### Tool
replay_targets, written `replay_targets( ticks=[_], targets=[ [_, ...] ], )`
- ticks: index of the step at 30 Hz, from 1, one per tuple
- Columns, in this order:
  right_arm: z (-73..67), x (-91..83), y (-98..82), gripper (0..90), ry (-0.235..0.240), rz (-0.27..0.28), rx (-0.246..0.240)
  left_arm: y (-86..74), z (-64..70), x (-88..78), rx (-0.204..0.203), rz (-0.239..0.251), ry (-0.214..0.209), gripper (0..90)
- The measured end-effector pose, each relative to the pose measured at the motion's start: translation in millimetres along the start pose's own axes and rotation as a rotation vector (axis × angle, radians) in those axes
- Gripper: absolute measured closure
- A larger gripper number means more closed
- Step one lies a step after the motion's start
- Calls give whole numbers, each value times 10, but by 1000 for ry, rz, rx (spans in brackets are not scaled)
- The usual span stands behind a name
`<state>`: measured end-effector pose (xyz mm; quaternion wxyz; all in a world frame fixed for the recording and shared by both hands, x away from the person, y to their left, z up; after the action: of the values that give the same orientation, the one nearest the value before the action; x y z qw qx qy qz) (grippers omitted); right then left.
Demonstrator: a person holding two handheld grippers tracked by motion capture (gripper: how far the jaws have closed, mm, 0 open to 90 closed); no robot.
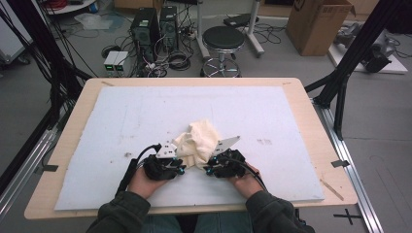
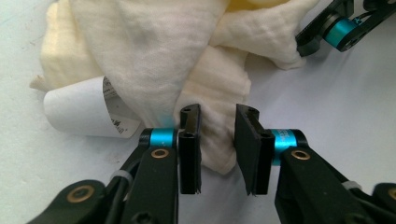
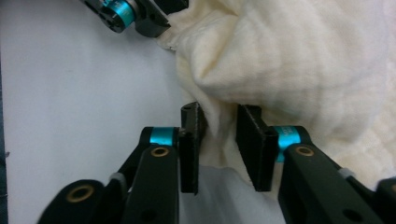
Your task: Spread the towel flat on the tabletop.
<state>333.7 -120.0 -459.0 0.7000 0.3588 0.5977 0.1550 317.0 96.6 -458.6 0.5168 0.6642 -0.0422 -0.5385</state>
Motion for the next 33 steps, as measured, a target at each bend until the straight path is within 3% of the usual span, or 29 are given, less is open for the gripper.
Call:
replay_targets(
  ticks=[6,9,10,15,19,22,28,33],
  targets=[
    [2,8,0,847,47,7,-16,-2,7,7,9,2,12,796],
    [15,13,-2,867,56,13,-17,0,12,11,7,5,6,841],
    [41,11,-8,872,84,20,8,0,5,9,8,4,4,847],
    [84,-63,-6,876,89,47,22,3,-9,-40,14,8,21,862],
    [125,-178,12,876,85,73,16,12,-68,-175,4,39,25,863],
    [167,-367,15,876,73,93,9,12,-128,-309,-8,66,31,863],
    [204,-594,-48,875,63,103,11,-5,-204,-610,-11,116,50,863],
    [187,-698,-109,876,53,96,6,-15,-212,-758,-3,136,58,863]
  ],
)
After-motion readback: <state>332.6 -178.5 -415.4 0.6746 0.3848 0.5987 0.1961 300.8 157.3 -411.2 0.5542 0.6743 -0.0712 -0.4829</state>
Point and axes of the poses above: each handheld gripper's, and its own axes: x roughly forward along the jaws, y roughly out of its top, z roughly to its right, the point moved 3 cm from there along x, roughly forward along the jaws, and after that the axes turned 7 degrees about -x, right-handed, at the moved point
